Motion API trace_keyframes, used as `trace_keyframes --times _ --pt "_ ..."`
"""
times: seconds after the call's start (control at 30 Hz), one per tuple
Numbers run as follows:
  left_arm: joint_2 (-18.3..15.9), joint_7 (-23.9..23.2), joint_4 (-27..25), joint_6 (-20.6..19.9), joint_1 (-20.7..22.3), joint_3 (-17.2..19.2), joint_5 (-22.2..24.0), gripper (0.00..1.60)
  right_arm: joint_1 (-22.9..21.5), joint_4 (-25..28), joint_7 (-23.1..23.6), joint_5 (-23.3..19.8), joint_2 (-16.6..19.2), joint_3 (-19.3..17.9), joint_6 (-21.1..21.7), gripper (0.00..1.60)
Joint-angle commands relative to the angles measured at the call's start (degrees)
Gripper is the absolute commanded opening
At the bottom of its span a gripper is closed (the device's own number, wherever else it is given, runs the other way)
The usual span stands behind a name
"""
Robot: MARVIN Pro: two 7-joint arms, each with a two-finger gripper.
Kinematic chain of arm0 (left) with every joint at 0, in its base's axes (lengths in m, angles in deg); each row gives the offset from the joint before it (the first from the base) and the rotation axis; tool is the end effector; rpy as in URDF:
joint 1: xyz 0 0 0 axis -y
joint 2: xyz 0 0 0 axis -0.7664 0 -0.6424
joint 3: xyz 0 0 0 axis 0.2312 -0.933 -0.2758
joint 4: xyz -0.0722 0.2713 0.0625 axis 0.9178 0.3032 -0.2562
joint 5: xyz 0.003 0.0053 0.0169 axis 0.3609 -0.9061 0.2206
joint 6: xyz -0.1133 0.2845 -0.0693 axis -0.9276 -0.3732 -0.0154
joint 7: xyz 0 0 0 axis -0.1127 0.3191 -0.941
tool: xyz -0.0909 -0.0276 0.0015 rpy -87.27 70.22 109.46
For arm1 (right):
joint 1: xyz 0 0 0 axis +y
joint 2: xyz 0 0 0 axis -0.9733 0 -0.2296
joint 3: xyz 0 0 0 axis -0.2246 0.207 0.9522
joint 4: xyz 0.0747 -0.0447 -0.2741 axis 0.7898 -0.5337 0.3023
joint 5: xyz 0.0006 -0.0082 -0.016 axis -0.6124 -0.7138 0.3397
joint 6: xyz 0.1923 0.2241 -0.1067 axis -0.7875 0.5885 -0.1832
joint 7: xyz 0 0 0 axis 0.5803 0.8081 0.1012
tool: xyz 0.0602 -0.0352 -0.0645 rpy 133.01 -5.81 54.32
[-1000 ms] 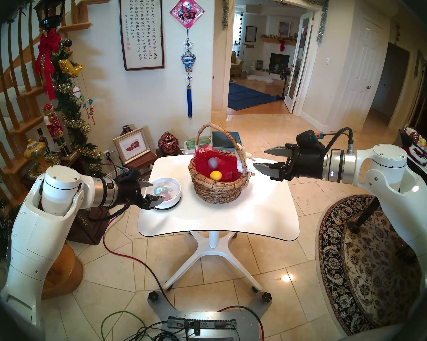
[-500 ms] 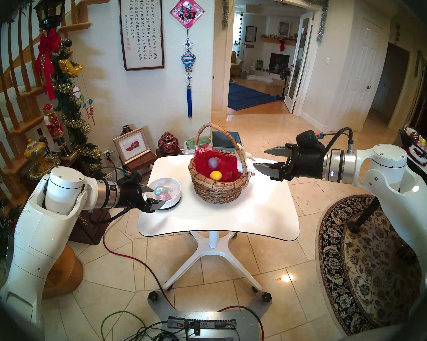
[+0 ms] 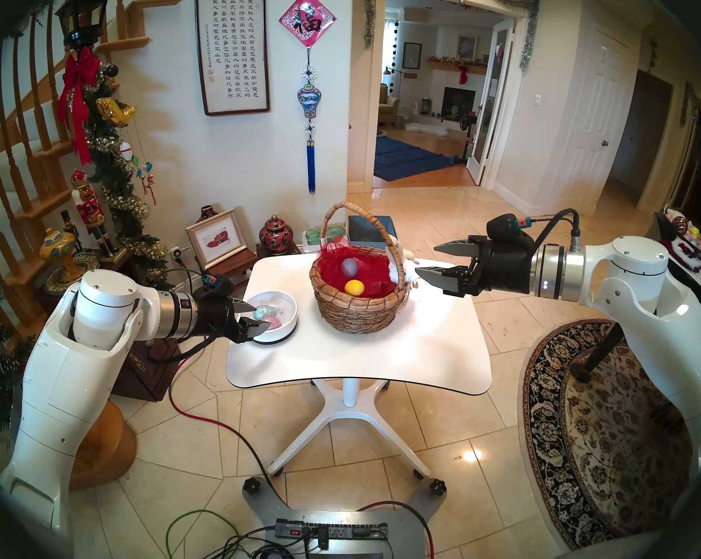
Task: Put easter egg into basket
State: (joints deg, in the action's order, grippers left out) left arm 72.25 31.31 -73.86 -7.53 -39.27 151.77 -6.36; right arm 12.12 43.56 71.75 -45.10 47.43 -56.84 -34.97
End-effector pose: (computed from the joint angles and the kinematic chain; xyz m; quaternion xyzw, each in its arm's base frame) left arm 0.3828 0.1113 -0.2172 0.8283 -0.3404 0.4134 0.1650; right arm 0.3639 -0.0718 -0.1094 -0.7219 -0.3621 -0.5224 0.2735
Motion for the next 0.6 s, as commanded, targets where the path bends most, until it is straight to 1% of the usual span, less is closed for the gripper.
trace_keyframes --times 0.0,0.37,0.57 --pt "0.4 0.4 -0.2 -0.1 1.2 -0.6 -0.3 1.23 -0.3 0.0 -0.1 0.1 0.1 -0.4 -0.2 1.6" --pt "0.7 0.8 0.5 -0.8 2.1 -2.0 -0.1 1.14 -0.3 0.0 -0.2 0.1 0.1 -0.4 -0.3 1.6" --pt "0.9 1.4 1.5 -1.3 3.1 -3.0 -0.3 1.16 -0.3 0.0 -0.2 0.1 0.1 -0.3 -0.3 1.6"
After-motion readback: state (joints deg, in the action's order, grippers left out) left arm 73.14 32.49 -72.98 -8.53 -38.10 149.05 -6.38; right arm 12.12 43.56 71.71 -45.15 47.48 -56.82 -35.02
